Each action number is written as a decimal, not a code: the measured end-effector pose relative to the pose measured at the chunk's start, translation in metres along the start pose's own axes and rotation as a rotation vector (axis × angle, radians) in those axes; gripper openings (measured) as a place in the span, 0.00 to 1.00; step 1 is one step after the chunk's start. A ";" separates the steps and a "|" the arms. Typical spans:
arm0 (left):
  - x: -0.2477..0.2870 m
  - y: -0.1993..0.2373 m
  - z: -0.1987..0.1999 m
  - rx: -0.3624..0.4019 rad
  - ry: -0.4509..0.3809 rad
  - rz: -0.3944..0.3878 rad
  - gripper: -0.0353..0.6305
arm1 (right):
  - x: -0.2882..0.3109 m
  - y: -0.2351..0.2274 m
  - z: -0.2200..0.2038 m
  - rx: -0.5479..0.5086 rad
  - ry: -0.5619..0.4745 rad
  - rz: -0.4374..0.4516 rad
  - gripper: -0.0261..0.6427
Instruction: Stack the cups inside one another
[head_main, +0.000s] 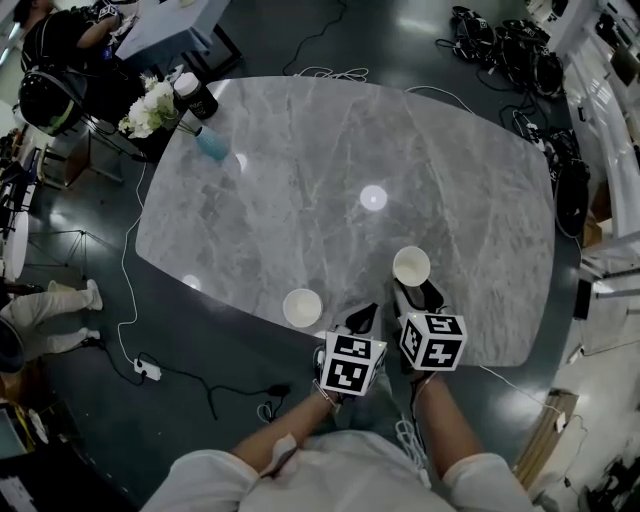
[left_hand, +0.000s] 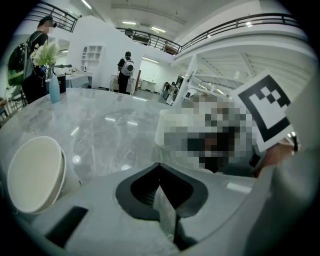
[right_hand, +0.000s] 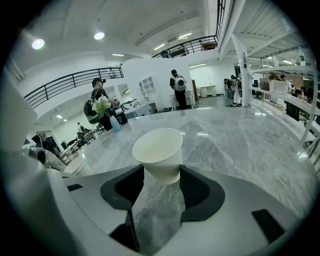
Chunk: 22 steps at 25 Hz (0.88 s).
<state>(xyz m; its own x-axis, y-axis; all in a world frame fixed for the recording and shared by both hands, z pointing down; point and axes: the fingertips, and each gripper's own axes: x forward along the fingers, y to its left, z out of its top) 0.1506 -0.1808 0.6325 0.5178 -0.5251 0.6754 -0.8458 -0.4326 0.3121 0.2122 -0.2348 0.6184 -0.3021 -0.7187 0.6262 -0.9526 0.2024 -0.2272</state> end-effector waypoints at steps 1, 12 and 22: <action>-0.002 -0.002 0.002 0.005 -0.002 -0.002 0.05 | -0.003 0.000 0.002 0.001 -0.005 -0.002 0.35; -0.021 -0.018 0.031 0.026 -0.083 -0.019 0.05 | -0.036 0.006 0.024 -0.027 -0.059 -0.019 0.35; -0.053 0.008 0.061 -0.029 -0.185 0.044 0.05 | -0.040 0.042 0.049 -0.081 -0.102 0.042 0.35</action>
<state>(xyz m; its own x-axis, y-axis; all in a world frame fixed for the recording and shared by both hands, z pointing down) 0.1247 -0.2012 0.5581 0.4924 -0.6700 0.5555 -0.8703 -0.3864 0.3054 0.1861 -0.2303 0.5471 -0.3401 -0.7715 0.5377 -0.9404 0.2835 -0.1880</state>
